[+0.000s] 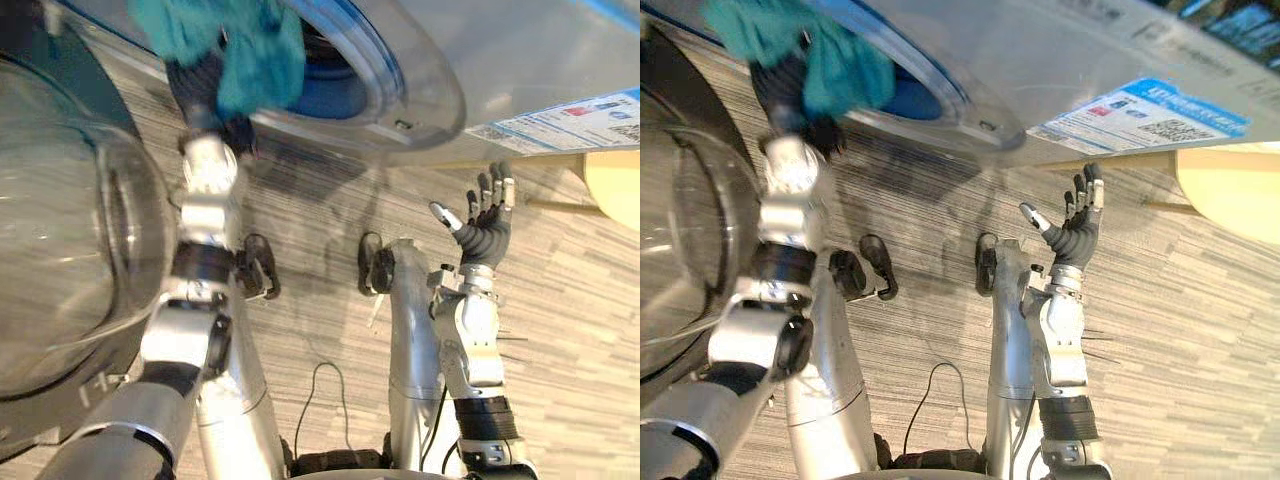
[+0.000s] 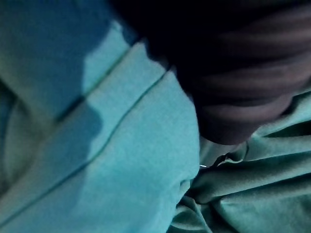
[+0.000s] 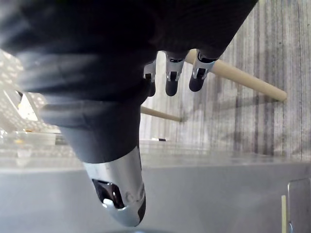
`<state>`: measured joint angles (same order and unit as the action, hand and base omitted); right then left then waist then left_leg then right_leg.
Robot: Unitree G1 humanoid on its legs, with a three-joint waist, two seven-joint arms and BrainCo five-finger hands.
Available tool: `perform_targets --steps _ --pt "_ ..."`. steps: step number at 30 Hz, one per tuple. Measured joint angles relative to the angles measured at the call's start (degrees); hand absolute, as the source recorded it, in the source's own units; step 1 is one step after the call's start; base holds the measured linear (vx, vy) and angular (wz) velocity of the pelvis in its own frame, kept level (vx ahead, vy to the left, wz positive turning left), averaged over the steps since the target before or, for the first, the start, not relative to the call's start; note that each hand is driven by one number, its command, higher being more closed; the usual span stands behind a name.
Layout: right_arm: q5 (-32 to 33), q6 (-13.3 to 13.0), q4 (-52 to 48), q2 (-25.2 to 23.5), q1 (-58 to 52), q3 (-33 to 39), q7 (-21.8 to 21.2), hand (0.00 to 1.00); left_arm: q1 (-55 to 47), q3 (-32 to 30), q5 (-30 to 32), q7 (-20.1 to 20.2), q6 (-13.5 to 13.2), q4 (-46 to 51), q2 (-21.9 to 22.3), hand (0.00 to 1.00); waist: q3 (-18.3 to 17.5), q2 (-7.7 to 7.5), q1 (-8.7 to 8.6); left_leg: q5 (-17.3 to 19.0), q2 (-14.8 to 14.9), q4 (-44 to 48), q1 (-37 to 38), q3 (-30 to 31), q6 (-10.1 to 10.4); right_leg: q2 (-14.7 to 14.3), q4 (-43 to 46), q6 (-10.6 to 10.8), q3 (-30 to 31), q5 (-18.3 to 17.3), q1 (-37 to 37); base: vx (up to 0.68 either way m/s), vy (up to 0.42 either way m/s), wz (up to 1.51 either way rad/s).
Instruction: Pick up the laundry basket with both hands and put the clothes into the washing machine.
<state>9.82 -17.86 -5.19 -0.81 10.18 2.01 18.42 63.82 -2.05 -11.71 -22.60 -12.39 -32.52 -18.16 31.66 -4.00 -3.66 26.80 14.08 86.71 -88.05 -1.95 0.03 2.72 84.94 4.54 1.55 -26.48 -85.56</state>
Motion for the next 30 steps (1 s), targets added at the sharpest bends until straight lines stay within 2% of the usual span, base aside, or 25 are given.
perform_targets --steps 1,2,5,9,12,15,19,20,23,28,30 --pt "0.43 -0.46 -0.44 -0.18 -0.66 -0.04 -0.39 0.00 2.35 0.50 0.00 0.02 0.00 -0.19 -1.20 1.00 0.01 -0.02 -0.36 -0.16 0.10 0.25 -0.67 0.20 -0.28 -0.10 0.09 -0.04 -0.14 0.05 -0.53 0.03 -0.008 -0.06" --pt "0.86 -1.16 -0.74 -0.66 -1.59 0.16 -1.07 0.00 4.89 1.32 0.00 -0.17 0.00 -0.28 -2.20 0.00 0.02 -0.04 -0.69 -0.16 0.23 0.51 -1.20 0.26 -0.29 -0.19 0.23 -0.05 -0.23 0.05 -1.05 0.05 -0.011 -0.05" --pt "0.83 -2.22 -0.94 -1.06 -3.06 0.28 -1.92 0.00 9.25 3.80 0.06 -1.55 -0.07 -1.81 -3.42 0.00 0.06 -0.35 -1.06 -0.09 1.08 1.39 -1.49 0.16 -0.39 -0.19 0.97 -0.04 -1.00 -0.01 -1.10 0.03 -0.011 -0.02" --pt "0.91 -2.22 -0.87 -1.01 -4.96 0.50 -2.61 0.00 11.18 5.28 0.05 -2.42 0.02 -3.75 -5.06 0.00 0.08 -0.39 -1.75 -0.09 1.41 1.36 -2.37 0.03 -0.40 -0.17 1.04 -0.13 -1.25 0.04 -1.98 0.00 0.000 0.00" --pt "1.22 -2.22 -0.84 -0.96 -6.09 1.10 -4.39 0.00 13.67 7.02 0.51 -1.38 1.77 -7.24 -5.78 0.00 0.08 -0.39 -1.74 -0.11 1.49 1.42 -2.39 0.15 -0.41 -0.17 1.19 -0.18 -1.40 0.06 -1.99 0.00 0.000 0.00" --pt "1.66 -2.21 -0.74 -0.92 -6.18 2.61 -6.32 0.00 17.56 9.26 5.31 1.04 4.81 -10.79 -6.27 0.00 0.09 -0.40 -1.82 -0.11 1.50 2.14 -2.78 0.54 -0.41 -0.13 1.93 -0.25 -1.68 0.01 -2.11 0.02 -0.004 0.00" --pt "3.19 -2.19 -0.74 -0.93 -6.20 2.65 -8.86 0.00 20.18 9.41 17.60 3.79 8.54 -11.57 -6.10 0.00 0.23 -1.01 -1.86 -0.11 1.49 3.20 -3.33 0.95 -0.41 0.15 3.14 -0.55 -2.08 -0.23 -2.47 0.00 -0.003 0.01" --pt "3.40 -2.20 -0.75 -0.93 -6.22 2.66 -9.41 0.00 20.18 9.21 21.22 3.78 9.70 -11.64 -5.94 0.00 0.23 -1.02 -1.84 -0.10 1.49 3.48 -3.42 1.08 -0.41 0.20 3.47 -0.65 -2.17 -0.31 -2.47 0.00 -0.010 0.03" --pt "3.61 -2.20 -0.75 -0.88 -6.53 2.66 -10.68 0.00 20.08 8.68 26.64 3.72 11.02 -11.89 -5.24 0.00 0.23 -1.04 -1.77 -0.11 1.49 3.54 -3.46 1.13 -0.40 0.30 3.64 -0.66 -2.22 -0.31 -2.42 0.00 -0.007 0.03" --pt "3.60 -2.23 -0.76 -0.84 -7.82 2.65 -11.09 0.00 17.47 5.89 28.91 3.43 10.94 -10.32 -4.67 0.00 0.21 -1.06 -1.79 -0.14 1.49 3.39 -2.94 1.19 -0.43 0.37 3.44 -0.67 -2.19 -0.30 -1.84 0.01 -0.001 0.00" --pt "3.56 -2.26 -0.77 -0.87 -7.82 2.64 -11.00 0.00 12.29 3.69 28.22 2.97 10.87 -5.90 -4.42 0.00 0.18 -1.12 -1.67 -0.27 1.48 2.62 -1.33 1.01 -0.64 0.42 2.76 -0.67 -2.20 -0.30 -0.32 0.05 -0.012 0.02"
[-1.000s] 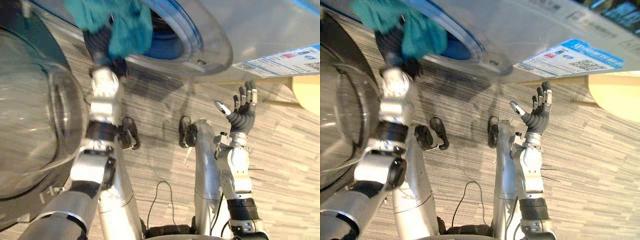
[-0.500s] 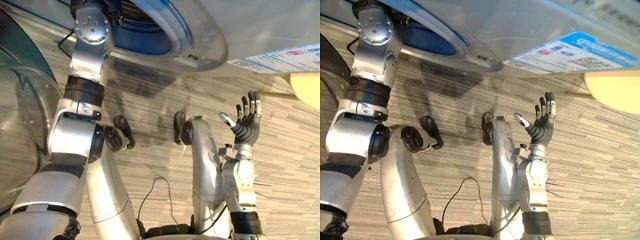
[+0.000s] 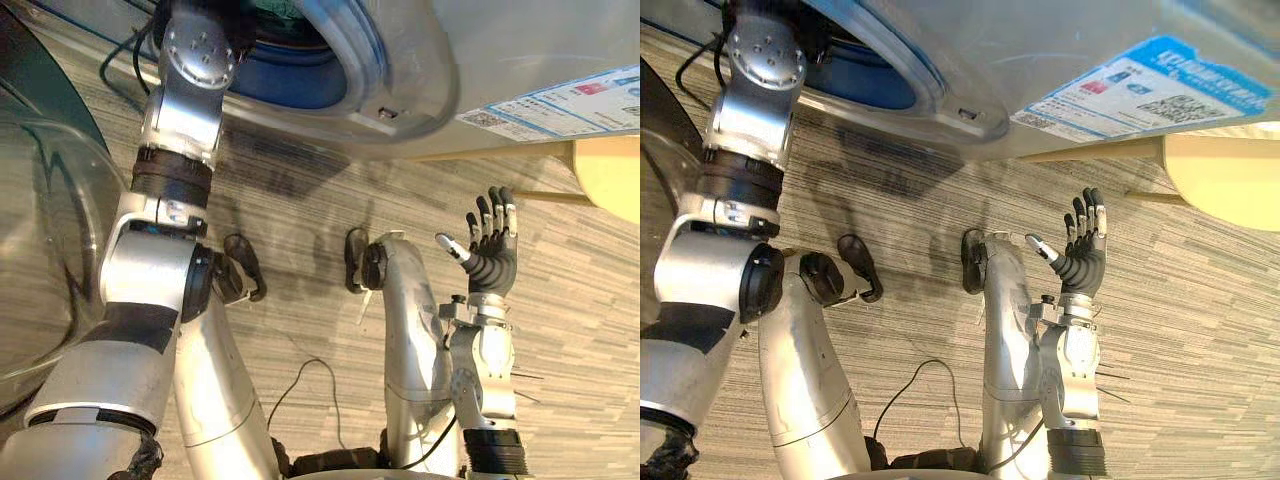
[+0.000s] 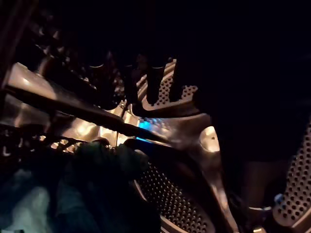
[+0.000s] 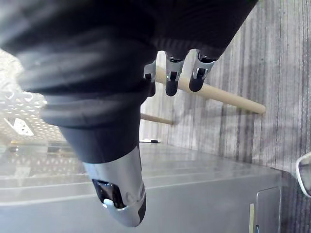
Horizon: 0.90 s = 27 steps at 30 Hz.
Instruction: Pick up the laundry basket with both hands and put the clothes into the washing machine.
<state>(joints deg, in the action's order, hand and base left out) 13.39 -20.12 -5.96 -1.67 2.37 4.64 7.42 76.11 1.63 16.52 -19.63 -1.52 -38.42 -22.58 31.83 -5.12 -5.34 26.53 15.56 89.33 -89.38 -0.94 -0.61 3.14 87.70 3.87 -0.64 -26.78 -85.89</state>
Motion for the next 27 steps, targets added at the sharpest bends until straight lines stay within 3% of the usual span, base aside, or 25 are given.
perform_targets --steps 3,9,15,19,22,27 --pt "-0.06 0.09 0.01 0.03 -0.03 0.02 0.17 0.00 -7.73 -2.11 -2.42 -0.60 -0.33 5.89 0.68 0.00 -0.02 -0.02 0.37 -0.07 -0.02 -2.15 3.90 -0.53 0.11 0.09 -1.89 -0.01 -0.02 0.00 3.61 0.06 -0.020 0.05" --pt "-1.51 0.66 0.00 1.03 -0.93 1.76 0.20 0.00 -28.44 -4.59 -7.57 -0.56 -3.37 20.22 5.29 0.00 -0.51 -0.23 2.47 -2.33 -1.70 -13.84 19.80 -1.48 1.91 1.35 -12.00 -1.17 -1.57 0.57 19.32 0.07 -0.052 0.20" --pt "-2.79 2.86 0.93 2.40 -5.39 2.48 0.08 0.00 -54.86 -5.04 -13.40 1.17 -6.83 27.73 11.46 0.00 -7.33 -0.04 3.81 -4.85 -2.85 -27.04 35.35 -2.27 3.86 2.00 -23.83 -2.49 -4.12 1.32 34.74 0.11 -0.076 0.16" --pt "-3.41 4.01 7.99 3.32 -10.45 2.46 -0.14 0.00 -71.84 -3.81 -16.13 4.90 -8.46 26.72 16.87 0.00 -13.81 0.30 4.78 -6.94 -4.14 -38.83 48.99 -2.98 4.85 2.43 -35.25 -2.86 -6.20 2.50 48.78 0.20 -0.036 0.21" --pt "-5.02 5.39 13.20 3.29 -11.79 1.81 -0.34 0.00 -78.66 -4.06 -16.51 7.26 -8.87 19.70 18.40 0.00 -17.16 0.75 5.56 -9.41 -4.89 -48.45 59.11 -5.14 4.87 2.86 -44.11 -2.28 -6.99 4.66 58.11 0.25 -0.003 0.01" --pt "-7.29 7.02 23.94 3.29 -12.81 1.40 -1.49 0.00 -84.33 -5.14 -16.63 9.92 -8.71 5.46 20.28 0.00 -23.98 3.40 6.13 -14.79 -6.17 -65.30 72.49 -9.13 5.21 2.32 -59.94 -1.47 -7.13 9.97 69.66 0.18 0.013 -0.12"
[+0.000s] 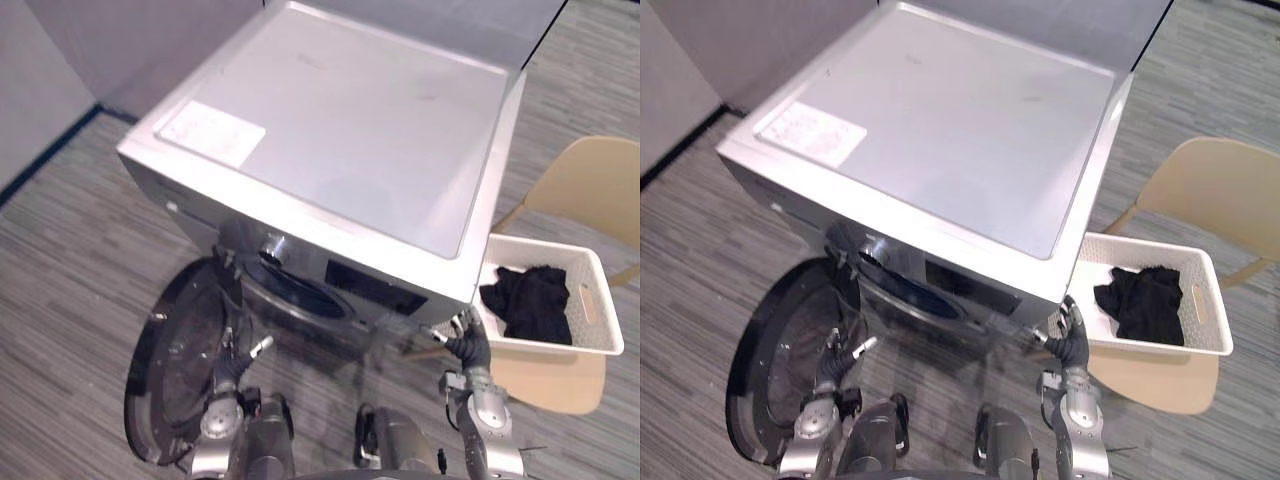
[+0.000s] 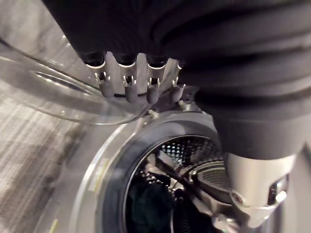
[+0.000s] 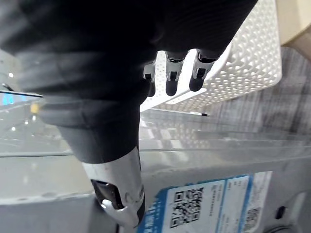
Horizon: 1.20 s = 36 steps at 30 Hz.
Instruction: Pick up the laundry basket with both hands and put the clothes into the washing machine.
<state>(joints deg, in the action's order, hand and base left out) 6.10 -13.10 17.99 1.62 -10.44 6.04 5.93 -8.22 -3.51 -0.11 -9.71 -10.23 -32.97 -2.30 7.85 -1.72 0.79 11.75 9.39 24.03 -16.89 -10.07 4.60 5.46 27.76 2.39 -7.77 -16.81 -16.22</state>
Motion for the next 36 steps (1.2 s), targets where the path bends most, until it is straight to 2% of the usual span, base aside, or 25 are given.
perform_targets --steps 3,6,9,12,14,15,16,17,18,19,20,21,22,23,24,25,26,27,28,29,30,32,33,34,36 --pt "-0.37 0.28 6.34 0.10 0.18 0.09 0.01 0.00 -0.27 -0.43 0.17 1.21 0.06 -4.90 0.54 0.00 -1.49 1.12 -0.25 -2.30 -0.25 -6.31 5.00 -1.42 0.42 -0.91 -6.35 0.11 0.32 2.56 4.33 0.16 0.002 -0.22" --pt "-1.75 0.80 11.47 0.23 1.04 0.10 0.15 0.00 0.00 -0.55 0.76 1.96 0.03 -7.72 0.86 0.00 -1.57 1.40 -0.14 -2.38 -0.50 -5.12 7.28 -0.81 0.44 -1.81 -7.97 0.46 3.07 3.17 6.26 0.08 0.008 -0.44" --pt "-2.13 0.91 15.30 1.34 3.90 -0.28 0.52 0.00 0.96 -0.45 0.94 1.93 0.01 -11.54 1.57 0.00 -1.68 2.18 -0.08 -2.34 -1.87 -2.00 7.50 8.22 0.40 -3.71 -9.24 1.37 9.76 5.83 6.12 0.05 0.003 -1.14" --pt "-2.17 0.91 16.59 2.37 5.02 -0.02 1.00 0.00 2.63 0.86 2.86 1.96 -0.01 -14.51 2.09 0.00 -1.45 3.59 -0.49 -2.12 -1.78 -3.54 9.96 7.82 0.18 -5.43 -14.77 2.39 16.55 10.89 6.02 0.00 0.087 -1.40" --pt "-2.15 0.91 16.85 2.40 6.20 -0.09 1.61 0.00 4.38 0.85 3.73 1.88 0.01 -16.27 1.92 0.00 -0.98 4.28 -0.67 -0.84 -0.68 -3.65 10.74 4.10 -0.21 -7.26 -18.70 4.06 23.28 16.56 4.65 -0.11 0.125 -2.01" --pt "-2.15 0.97 17.24 2.51 7.90 -0.39 1.66 0.00 4.97 0.83 4.68 1.87 0.00 -16.36 1.36 0.00 -0.73 4.90 -0.76 0.39 0.76 -3.59 10.57 0.40 -0.98 -8.88 -22.35 4.76 23.21 22.53 2.52 -0.15 0.110 -1.98" --pt "-2.15 0.97 17.30 2.43 8.29 -0.39 1.66 0.00 5.20 0.81 4.89 1.86 0.00 -16.36 1.15 0.00 -0.65 4.96 -0.77 0.49 1.31 -3.69 10.58 -0.73 -1.08 -9.04 -24.03 4.34 22.16 24.53 2.34 -0.17 0.044 -2.48" --pt "-2.13 0.91 17.39 2.25 10.20 -0.63 1.94 0.00 6.58 1.00 5.48 1.93 0.03 -16.70 0.08 0.00 0.21 5.90 -0.42 1.22 3.38 -6.24 11.56 -6.75 -1.78 -7.80 -25.00 0.52 5.88 24.86 1.19 -0.13 -0.012 -2.20" --pt "-2.16 0.97 18.02 2.32 10.25 -0.49 2.63 0.00 7.40 1.10 6.06 1.91 0.21 -17.11 -0.98 0.00 0.17 4.80 -0.53 1.64 3.55 -8.03 13.36 -11.74 -1.10 -4.38 -20.38 -4.24 -11.08 18.52 1.38 -0.09 -0.037 -2.36" --pt "-2.16 0.98 18.87 2.25 10.25 -0.55 2.81 0.00 7.34 1.01 6.52 1.83 0.53 -17.16 -1.39 0.00 0.48 4.99 -0.18 1.70 3.68 -7.76 13.83 -14.33 -1.03 -2.41 -18.09 -5.47 -17.80 16.29 2.10 -0.08 -0.112 -2.13" --pt "-2.23 1.18 20.40 2.37 11.23 -1.06 2.87 0.00 7.18 0.61 7.06 1.84 1.14 -17.20 -1.61 0.00 0.79 3.67 0.66 1.78 4.25 -6.14 15.86 -19.36 -1.08 0.91 -13.48 -7.23 -27.19 12.11 3.88 -0.08 -0.139 -2.33" --pt "-2.25 1.26 21.36 2.64 11.75 -2.22 2.90 0.00 6.11 0.68 7.44 1.88 1.44 -17.36 -1.64 0.00 1.21 3.86 1.09 2.40 5.32 -3.88 17.82 -23.39 -0.65 3.48 -9.53 -8.35 -31.89 9.38 5.08 -0.10 -0.237 -2.51" --pt "-2.28 1.24 21.32 2.86 11.69 -2.77 2.88 0.00 5.61 0.67 7.52 1.91 1.56 -17.38 -1.70 0.00 1.27 4.03 1.28 3.35 6.14 -1.80 18.96 -25.01 0.18 4.19 -8.27 -6.72 -32.15 8.96 5.70 -0.05 -0.253 -2.15" --pt "-2.35 1.27 21.31 3.26 11.75 -2.77 2.88 0.00 5.83 0.68 7.49 1.90 1.69 -17.90 -1.99 0.00 1.64 4.26 1.39 4.51 6.88 -0.10 20.41 -26.18 1.21 2.54 -8.16 -5.06 -30.20 8.06 5.91 -0.03 -0.296 -1.94" --pt "-2.38 1.65 21.34 4.10 11.95 -2.84 2.97 0.00 6.15 0.72 7.48 1.92 1.74 -19.00 -1.74 0.00 1.68 5.02 1.50 5.02 8.80 1.24 21.52 -26.25 1.77 -1.28 -9.49 -5.11 -26.08 8.02 5.84 0.01 -0.227 -1.52" --pt "-2.38 1.83 21.35 4.19 12.05 -3.10 3.01 0.00 6.19 0.68 7.47 1.89 1.73 -19.01 -1.72 0.00 1.40 5.51 1.47 5.00 9.20 2.00 21.82 -26.28 1.77 -2.05 -9.77 -4.91 -24.96 7.78 5.81 0.02 -0.211 -1.78" --pt "-2.64 2.20 21.35 5.05 12.60 -5.19 3.59 0.00 5.96 0.64 7.34 1.85 1.56 -18.99 -1.85 0.00 1.37 5.46 1.63 4.58 13.02 9.77 21.28 -26.14 1.18 -5.95 -11.89 -5.35 -21.16 6.71 6.29 0.03 -0.176 -1.21" --pt "-2.89 2.22 21.35 5.09 12.69 -5.56 3.77 0.00 5.81 0.59 7.32 1.86 1.56 -19.01 -1.83 0.00 1.38 5.59 1.77 4.01 14.16 11.96 20.86 -26.03 0.36 -6.68 -12.32 -5.68 -20.90 6.45 6.58 0.08 -0.224 -1.67" --pt "-4.09 2.31 21.35 5.14 12.69 -6.87 3.93 0.00 5.17 0.60 7.23 1.96 1.58 -19.48 -1.68 0.00 1.67 5.87 1.86 0.80 18.50 21.69 18.34 -25.02 -5.12 -8.28 -13.54 -5.74 -21.34 5.63 8.41 0.16 -0.193 -1.46" --pt "-4.61 2.38 21.36 5.35 12.64 -7.50 3.94 0.00 3.81 0.60 7.14 2.02 1.57 -19.50 -1.16 0.00 2.01 6.08 2.19 -0.26 20.76 31.42 14.99 -20.90 -7.53 -10.28 -14.08 -5.99 -19.01 6.60 10.05 0.18 -0.154 -1.60" --pt "-4.63 2.38 21.36 5.53 12.65 -8.04 3.91 0.00 3.15 0.60 7.08 2.05 1.55 -19.52 -0.83 0.00 2.16 6.07 2.60 0.38 19.72 34.67 13.13 -17.35 -6.36 -11.23 -14.28 -6.39 -16.74 6.99 10.59 0.19 -0.073 -1.59" --pt "-4.81 2.38 21.68 5.53 12.61 -9.48 3.73 0.00 2.77 0.28 5.94 2.07 0.77 -18.22 -0.45 0.00 2.56 5.61 4.26 3.60 8.09 37.04 4.00 -3.03 -1.33 -12.61 -17.98 -7.90 -10.71 7.82 13.25 0.19 -0.007 -1.43" --pt "-4.92 2.39 21.96 5.61 12.60 -9.56 3.65 0.00 2.81 0.37 5.87 2.03 0.64 -17.87 -0.46 0.00 2.86 5.56 4.83 4.22 5.63 35.65 2.24 -1.25 -0.82 -12.63 -18.89 -8.07 -9.55 7.98 14.23 0.28 0.040 -1.33" --pt "-5.00 2.40 22.87 5.53 12.53 -9.74 3.33 0.00 2.88 0.68 5.83 2.00 0.27 -16.82 -0.31 0.00 3.64 5.76 5.70 4.85 1.82 29.56 -1.09 0.87 -1.07 -12.73 -21.49 -6.92 -8.00 9.35 17.08 0.24 0.057 -0.96" --pt "-5.00 2.44 23.86 5.59 12.49 -10.03 2.83 0.00 3.53 0.88 5.79 2.02 0.28 -16.81 -0.09 0.00 4.01 6.03 6.24 4.57 -1.15 18.78 -3.64 1.52 -1.14 -12.67 -23.62 -6.57 -6.71 9.54 19.42 0.25 0.088 -0.49"
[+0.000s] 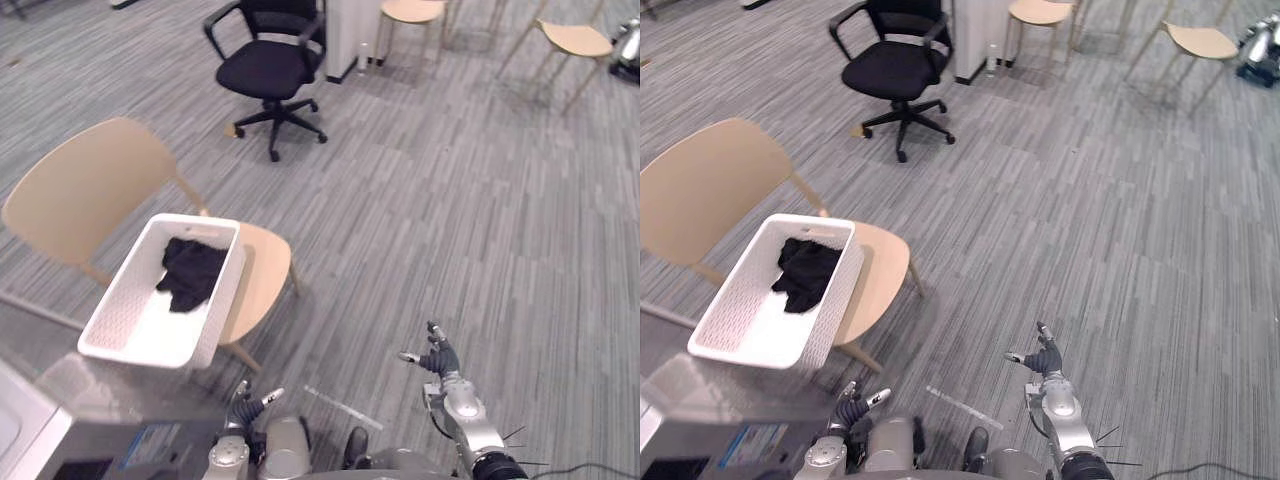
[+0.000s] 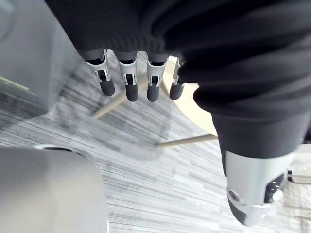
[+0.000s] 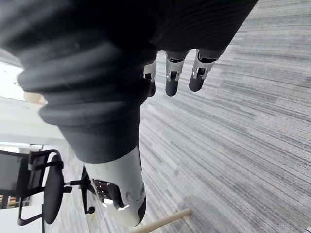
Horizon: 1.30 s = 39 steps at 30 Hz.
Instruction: Pick up the laundry basket with both hands and put the clothes into the washing machine.
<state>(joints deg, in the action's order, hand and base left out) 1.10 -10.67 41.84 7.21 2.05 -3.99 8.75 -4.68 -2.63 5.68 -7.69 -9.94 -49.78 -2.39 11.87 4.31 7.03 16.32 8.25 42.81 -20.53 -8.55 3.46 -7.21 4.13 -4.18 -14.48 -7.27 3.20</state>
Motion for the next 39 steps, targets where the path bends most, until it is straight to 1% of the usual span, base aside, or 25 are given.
perform_targets --steps 1,3,4,5,6,7,8,9,10,11,14,16,18,19,20,23,24,25,26,27,31,34,35,36,39 --pt "0.00 -0.04 -0.06 0.06 0.10 -0.06 -0.02 0.00 0.35 0.33 -0.07 0.06 0.00 0.00 0.22 0.00 0.19 0.31 0.13 -1.06 -1.89 -10.12 -1.19 -0.56 0.58 0.17 -2.12 0.70 0.19 -0.26 2.03 0.34 0.122 -0.07" --pt "0.01 -0.11 -0.02 -0.18 0.45 -0.89 0.19 0.00 0.81 0.01 -0.59 -0.08 0.05 0.97 0.21 0.00 -0.19 -2.35 2.19 -8.58 -5.30 -17.79 0.84 -3.77 -4.98 3.06 -4.72 3.16 0.85 -1.13 4.51 0.45 0.121 0.05" --pt "0.00 -0.27 -0.21 -0.12 0.90 -1.48 0.17 0.00 0.81 -0.17 -0.62 -0.07 0.03 1.03 0.25 0.00 -0.53 -2.85 2.21 -8.19 -5.90 -17.50 0.64 -3.52 -5.66 3.73 -4.03 3.80 0.71 -1.54 4.10 0.49 0.098 0.21" --pt "-0.06 -0.45 -0.13 -0.03 1.88 -1.56 0.11 0.00 0.80 -1.31 -0.74 0.04 0.01 1.11 1.04 0.00 -0.28 -3.13 2.40 -5.65 -6.12 -14.71 -0.06 -2.80 -9.38 4.11 -1.33 6.04 0.07 -3.20 3.42 0.62 0.151 0.30" --pt "-0.48 -0.21 1.43 -0.05 2.70 -1.37 0.05 0.00 0.95 -2.79 -1.68 -0.10 0.04 0.84 1.97 0.00 -0.11 -3.05 3.12 -3.48 -6.26 -14.69 2.21 -2.67 -10.04 5.65 10.18 9.76 -0.16 -5.78 0.37 0.62 0.167 0.31" --pt "-0.94 -0.20 1.68 -0.28 2.84 -1.44 -0.04 0.00 0.95 -2.81 -1.82 -0.05 -0.02 0.86 1.79 0.00 0.18 -3.48 3.17 -3.39 -6.72 -15.09 3.81 -2.39 -10.07 6.79 17.93 10.41 -0.15 -6.08 -1.86 0.62 0.186 0.60" --pt "-1.53 -0.21 1.57 -0.85 2.22 -1.39 -0.09 0.00 0.87 -2.67 -2.31 -0.04 0.00 0.81 0.73 0.00 0.88 -4.81 2.66 -2.89 -8.99 -16.64 7.70 0.00 -10.81 9.86 35.10 12.41 -0.41 -2.71 -6.88 0.41 0.118 0.82" --pt "-1.65 -0.20 1.56 -0.89 1.77 -1.32 -0.10 0.00 0.78 -2.29 -2.36 0.05 0.15 0.79 0.31 0.00 0.95 -5.31 1.99 -1.85 -9.91 -17.35 10.00 2.29 -11.12 11.33 42.84 12.54 -0.42 1.35 -9.12 0.55 0.093 1.30" --pt "-1.70 -0.20 1.18 -0.71 1.10 -0.97 -0.07 0.00 0.71 -1.62 -2.42 -0.03 0.33 0.51 -0.07 0.00 1.04 -5.42 0.93 -0.17 -11.40 -18.70 13.35 6.53 -11.26 13.11 51.03 10.91 -0.90 1.19 -12.09 0.60 0.024 1.72" --pt "-1.69 -0.19 0.20 -0.27 0.31 -0.23 0.05 0.00 0.70 -1.24 -2.65 -0.04 0.69 0.03 -0.22 0.00 1.15 -5.74 0.06 0.20 -12.79 -19.33 15.97 10.99 -11.27 15.29 54.76 8.32 -1.61 -3.56 -14.55 0.73 -0.028 2.19" --pt "-1.63 -0.34 -4.32 0.94 -1.41 1.20 0.18 0.00 1.17 -1.49 -2.87 -0.33 0.79 -0.28 -0.03 0.00 0.95 -4.78 -0.12 0.20 -13.36 -20.00 18.92 23.13 -11.24 14.37 41.38 6.18 0.43 -7.97 -19.64 0.56 -0.118 2.01" --pt "-1.51 -0.43 -8.11 1.76 -2.28 1.50 0.40 0.00 2.67 -1.41 -2.87 -1.06 0.80 -0.30 0.26 0.00 1.00 -3.82 -0.47 0.40 -13.35 -19.73 18.95 32.37 -10.86 10.30 31.44 7.19 11.16 -8.02 -24.07 0.53 -0.250 2.26" --pt "-1.40 -0.45 -12.45 1.97 -3.79 2.70 1.14 0.00 4.30 -1.40 -2.87 -1.21 0.80 -0.32 1.53 0.00 1.32 -2.17 -1.75 1.91 -13.37 -16.59 18.49 40.52 -8.15 6.63 22.18 10.78 24.26 -5.28 -26.13 0.48 -0.336 2.30" --pt "-1.41 -0.38 -15.93 1.66 -5.37 4.01 1.46 0.00 4.81 -1.50 -2.88 -1.24 0.80 -0.11 2.41 0.00 1.25 -2.13 -1.58 4.49 -13.86 -13.38 18.30 43.58 -3.67 7.45 12.81 12.12 31.09 1.03 -24.64 0.57 -0.488 2.42" --pt "-1.47 -0.16 -17.62 2.78 -5.71 4.80 1.95 0.00 5.29 -2.03 -2.93 -1.34 1.05 -0.40 4.75 0.00 1.58 1.29 -1.44 6.97 -12.14 -10.23 17.89 46.30 0.32 7.11 12.78 11.99 26.48 6.07 -22.25 0.56 -0.482 2.33" --pt "-1.45 -0.13 -22.86 2.27 -5.15 7.70 3.95 0.00 4.99 -0.64 -3.02 -1.16 0.49 0.63 5.90 0.00 1.93 0.50 -1.63 5.87 -11.14 -12.48 14.75 43.15 3.53 10.14 18.82 8.01 20.71 2.12 -19.01 0.36 -0.426 2.21" --pt "-1.46 -0.25 -25.86 2.26 -6.26 7.95 4.16 0.00 4.44 -0.36 -3.43 -1.22 0.39 1.37 5.93 0.00 1.81 0.12 -1.72 2.71 -10.36 -15.28 13.53 40.05 6.19 11.25 20.61 7.14 16.46 1.16 -16.87 0.14 -0.324 2.63" --pt "-1.57 -0.56 -29.85 2.28 -8.49 7.93 4.61 0.00 2.13 -0.15 -3.67 -1.33 -0.02 3.27 6.43 0.00 -0.10 0.35 -2.33 -8.52 -8.03 -20.08 9.99 33.75 4.44 11.50 24.77 7.10 10.82 0.21 -15.28 0.11 -0.290 2.54" --pt "-1.64 -1.12 -30.48 2.06 -8.55 7.88 4.76 0.00 1.38 -0.26 -3.86 -1.41 -0.24 4.25 6.27 0.00 -1.02 0.19 -2.60 -8.74 -7.15 -19.44 9.61 30.54 3.92 11.68 26.13 7.52 9.85 -1.07 -15.31 0.12 -0.251 2.71" --pt "-1.62 -1.93 -32.05 0.39 -8.66 7.70 4.91 0.00 -0.21 -1.68 -4.00 -2.03 -0.48 4.68 5.31 0.00 -3.09 -3.94 -2.99 -9.76 -7.05 -21.41 8.09 23.51 2.69 13.26 22.25 7.88 9.38 -4.83 -11.97 0.08 -0.133 1.79" --pt "-1.73 -2.78 -32.78 0.06 -5.32 10.37 5.66 0.00 -0.62 0.46 -3.82 -2.44 0.11 3.72 4.38 0.00 -3.87 -4.10 -3.22 -12.12 -2.99 -26.85 6.22 0.53 -1.41 13.40 16.27 8.46 -1.94 -6.00 -6.97 0.15 -0.070 1.79" --pt "-3.51 -2.93 -32.17 -0.13 -4.50 10.67 5.60 0.00 -0.77 3.07 -3.19 -2.37 0.07 2.95 2.47 0.00 -4.02 -4.13 -3.25 -14.21 -2.51 -31.76 9.76 0.33 -2.45 13.69 21.87 8.64 -5.51 -7.52 -6.89 0.14 -0.005 1.08" --pt "-4.90 -3.56 -31.88 0.11 -3.68 10.07 5.04 0.00 -0.74 3.08 -2.69 -2.35 -0.31 1.71 0.97 0.00 -4.26 -4.58 -3.02 -15.19 -2.60 -33.16 10.43 0.91 -1.82 13.88 14.27 8.63 -4.83 -7.96 -6.29 0.11 -0.061 0.44" --pt "-6.81 -4.03 -31.59 0.18 -2.66 9.84 4.64 0.00 -0.64 3.21 -2.43 -2.27 -0.57 0.39 -0.77 0.00 -4.89 -6.29 -3.12 -15.39 -4.10 -34.66 10.87 1.30 -1.49 15.60 7.74 8.94 -4.01 -2.52 -6.11 0.13 -0.094 0.53" --pt "-11.30 -3.89 -26.29 4.64 -0.51 7.01 2.95 0.00 -1.04 4.81 -0.95 -2.03 -0.54 -1.58 -2.14 0.00 -5.01 -6.06 -3.13 -17.73 -3.86 -38.91 12.72 1.92 0.03 14.93 5.63 8.45 -4.20 -2.49 -4.48 0.09 -0.140 0.16"
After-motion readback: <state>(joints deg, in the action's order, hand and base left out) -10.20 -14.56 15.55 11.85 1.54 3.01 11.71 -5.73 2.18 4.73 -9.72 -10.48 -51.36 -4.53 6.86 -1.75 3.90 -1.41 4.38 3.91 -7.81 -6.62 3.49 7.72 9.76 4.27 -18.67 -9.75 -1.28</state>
